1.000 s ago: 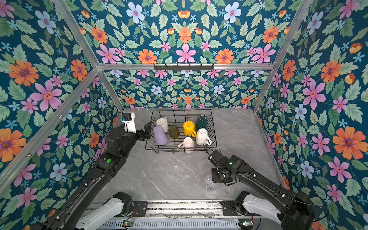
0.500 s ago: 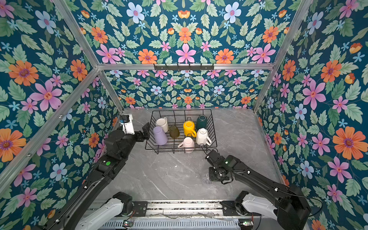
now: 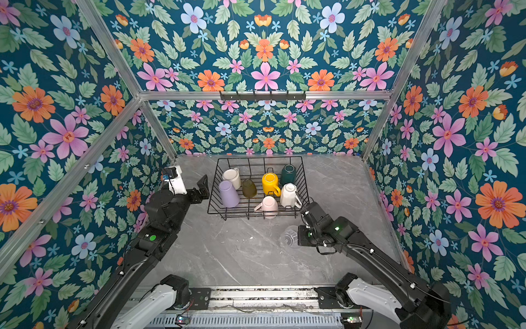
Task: Load cups into a dish rack
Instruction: Pick up the cup from the bottom-center of the table, then place the cup upside down at the dish rack.
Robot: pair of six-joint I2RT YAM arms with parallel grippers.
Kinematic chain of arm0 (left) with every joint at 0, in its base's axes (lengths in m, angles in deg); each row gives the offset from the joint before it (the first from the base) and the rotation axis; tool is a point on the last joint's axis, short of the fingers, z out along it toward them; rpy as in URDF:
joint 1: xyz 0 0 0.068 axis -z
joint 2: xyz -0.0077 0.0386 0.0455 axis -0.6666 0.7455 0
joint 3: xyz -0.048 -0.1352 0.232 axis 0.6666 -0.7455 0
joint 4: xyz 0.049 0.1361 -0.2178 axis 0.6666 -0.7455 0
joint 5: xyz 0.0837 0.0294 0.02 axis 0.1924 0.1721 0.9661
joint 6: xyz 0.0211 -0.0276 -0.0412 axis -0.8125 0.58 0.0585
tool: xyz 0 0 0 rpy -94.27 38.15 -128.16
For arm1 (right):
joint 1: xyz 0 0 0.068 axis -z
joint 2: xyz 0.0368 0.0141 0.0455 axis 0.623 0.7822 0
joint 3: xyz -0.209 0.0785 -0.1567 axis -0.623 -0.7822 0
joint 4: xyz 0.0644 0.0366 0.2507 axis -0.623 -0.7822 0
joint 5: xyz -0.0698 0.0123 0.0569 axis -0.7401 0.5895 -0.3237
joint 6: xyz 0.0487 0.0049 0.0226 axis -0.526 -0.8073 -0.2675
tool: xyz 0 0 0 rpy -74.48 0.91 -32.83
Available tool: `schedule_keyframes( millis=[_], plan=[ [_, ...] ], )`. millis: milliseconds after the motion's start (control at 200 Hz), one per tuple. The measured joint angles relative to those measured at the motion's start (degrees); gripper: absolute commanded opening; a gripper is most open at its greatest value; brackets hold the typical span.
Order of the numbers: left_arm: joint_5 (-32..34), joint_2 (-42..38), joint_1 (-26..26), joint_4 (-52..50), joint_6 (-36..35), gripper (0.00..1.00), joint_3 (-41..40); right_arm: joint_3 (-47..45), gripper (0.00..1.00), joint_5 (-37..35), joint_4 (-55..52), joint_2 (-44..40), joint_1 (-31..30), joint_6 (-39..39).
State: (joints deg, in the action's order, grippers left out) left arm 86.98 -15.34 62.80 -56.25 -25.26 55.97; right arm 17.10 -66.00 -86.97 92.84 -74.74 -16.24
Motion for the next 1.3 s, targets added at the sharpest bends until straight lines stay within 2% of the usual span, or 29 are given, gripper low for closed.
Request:
schedule_keyframes(
  millis=[135,345,590,785,1015,1300],
  plan=[
    [-7.52,-0.76,-2.49,2.58,1.62,0.99,-1.22,2.32,0.0,5.97,5.49,-0.52,3.61,0.81],
    [-24.3,0.09,-6.71,7.52,4.52,0.99,-2.21,7.04,0.0,16.09,18.23,5.84,7.06,1.01],
    [-45.44,3.28,-7.23,15.8,7.43,0.99,-4.74,13.16,0.0,27.28,32.02,13.2,9.42,-0.31],
    [-57.59,4.0,-7.26,25.0,10.6,1.0,-6.4,16.24,0.0,33.99,39.8,17.4,9.55,-1.97],
    [-65.83,5.99,-7.26,33.81,14.91,1.0,-6.71,18.32,0.0,40.74,45.86,21.24,9.4,-3.72],
    [-69.4,6.91,-7.26,38.49,17.64,1.0,-6.69,22.36,0.0,46.34,47.6,24.0,4.74,-2.82]
  ],
)
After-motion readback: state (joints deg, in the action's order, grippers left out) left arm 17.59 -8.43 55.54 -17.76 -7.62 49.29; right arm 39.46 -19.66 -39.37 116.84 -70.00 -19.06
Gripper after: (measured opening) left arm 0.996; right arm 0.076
